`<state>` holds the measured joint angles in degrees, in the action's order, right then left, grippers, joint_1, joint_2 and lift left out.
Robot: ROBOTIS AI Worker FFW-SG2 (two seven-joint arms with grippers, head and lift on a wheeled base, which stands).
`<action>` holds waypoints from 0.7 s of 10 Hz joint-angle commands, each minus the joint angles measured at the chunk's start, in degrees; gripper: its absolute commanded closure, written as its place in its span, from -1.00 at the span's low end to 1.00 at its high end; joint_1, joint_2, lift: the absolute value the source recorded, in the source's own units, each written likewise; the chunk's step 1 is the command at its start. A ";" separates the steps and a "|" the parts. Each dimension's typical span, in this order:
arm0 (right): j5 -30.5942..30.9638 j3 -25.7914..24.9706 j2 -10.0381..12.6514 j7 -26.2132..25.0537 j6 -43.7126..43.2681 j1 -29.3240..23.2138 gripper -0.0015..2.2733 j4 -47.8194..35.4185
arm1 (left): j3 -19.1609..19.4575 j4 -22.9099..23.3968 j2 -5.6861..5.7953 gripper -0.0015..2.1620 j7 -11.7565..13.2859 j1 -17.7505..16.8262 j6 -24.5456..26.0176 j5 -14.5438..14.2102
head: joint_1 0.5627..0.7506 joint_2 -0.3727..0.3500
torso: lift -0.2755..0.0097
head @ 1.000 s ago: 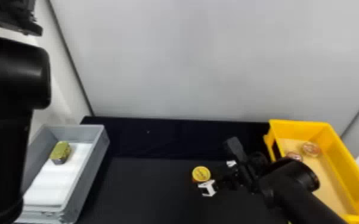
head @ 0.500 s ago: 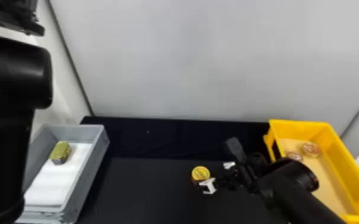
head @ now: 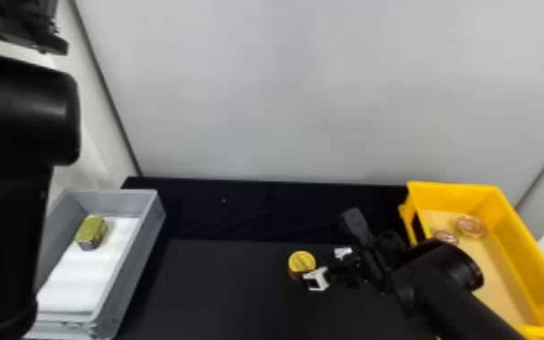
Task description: Pick up the round yellow can and place it in the yellow rectangular box
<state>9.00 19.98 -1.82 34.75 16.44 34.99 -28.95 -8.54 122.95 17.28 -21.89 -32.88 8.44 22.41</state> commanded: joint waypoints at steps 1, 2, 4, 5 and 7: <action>0.06 0.07 0.06 -0.10 0.09 -0.10 -0.41 -0.23 | 0.11 0.09 0.13 -0.86 0.08 0.28 0.09 0.00 | 0.07 0.18 | 0.86; -0.03 0.07 0.15 0.07 0.45 -0.18 -0.41 -0.58 | 0.37 0.27 0.21 -0.86 0.08 0.54 0.18 0.00 | 0.07 0.18 | 0.86; 0.06 0.24 -0.12 0.69 2.64 -1.41 -0.41 -3.83 | 1.07 1.15 0.65 -0.86 0.17 1.16 0.79 0.00 | 0.07 0.18 | 0.86; 0.06 0.68 -0.73 0.95 4.49 -2.56 -0.41 -7.52 | 1.25 1.68 1.01 -0.86 0.17 1.42 1.41 0.00 | 0.07 0.18 | 0.86; 0.15 0.51 -1.88 1.74 8.18 -5.02 -0.41 -14.99 | 1.60 2.47 1.36 -0.86 0.35 1.77 2.38 0.00 | 0.07 0.18 | 0.86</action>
<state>9.06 20.49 -2.81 36.17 22.00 31.72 -38.61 -7.15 124.91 18.37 -21.62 -31.34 10.17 22.39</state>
